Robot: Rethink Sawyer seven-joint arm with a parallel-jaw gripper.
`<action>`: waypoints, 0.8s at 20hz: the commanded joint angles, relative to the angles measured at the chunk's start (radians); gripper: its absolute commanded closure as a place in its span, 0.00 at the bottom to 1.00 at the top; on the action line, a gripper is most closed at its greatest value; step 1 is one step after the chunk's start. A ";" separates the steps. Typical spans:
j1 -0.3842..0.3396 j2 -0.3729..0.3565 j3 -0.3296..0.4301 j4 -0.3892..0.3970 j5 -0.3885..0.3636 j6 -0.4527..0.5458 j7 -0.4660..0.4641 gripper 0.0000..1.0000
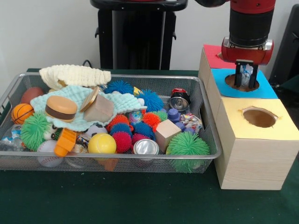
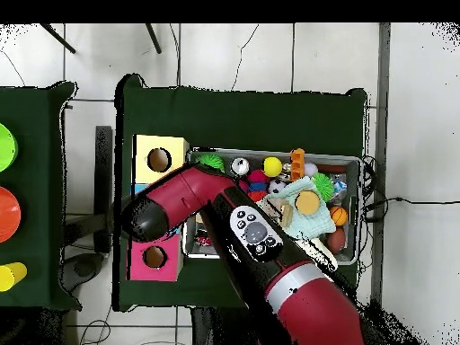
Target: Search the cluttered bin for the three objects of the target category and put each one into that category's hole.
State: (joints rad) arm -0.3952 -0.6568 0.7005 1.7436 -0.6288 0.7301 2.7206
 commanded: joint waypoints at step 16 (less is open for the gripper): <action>0.088 0.009 -0.028 0.009 -0.016 -0.002 -0.081 1.00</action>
State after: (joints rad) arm -0.3577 -0.6757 0.6986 1.7423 -0.6307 0.7301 2.7206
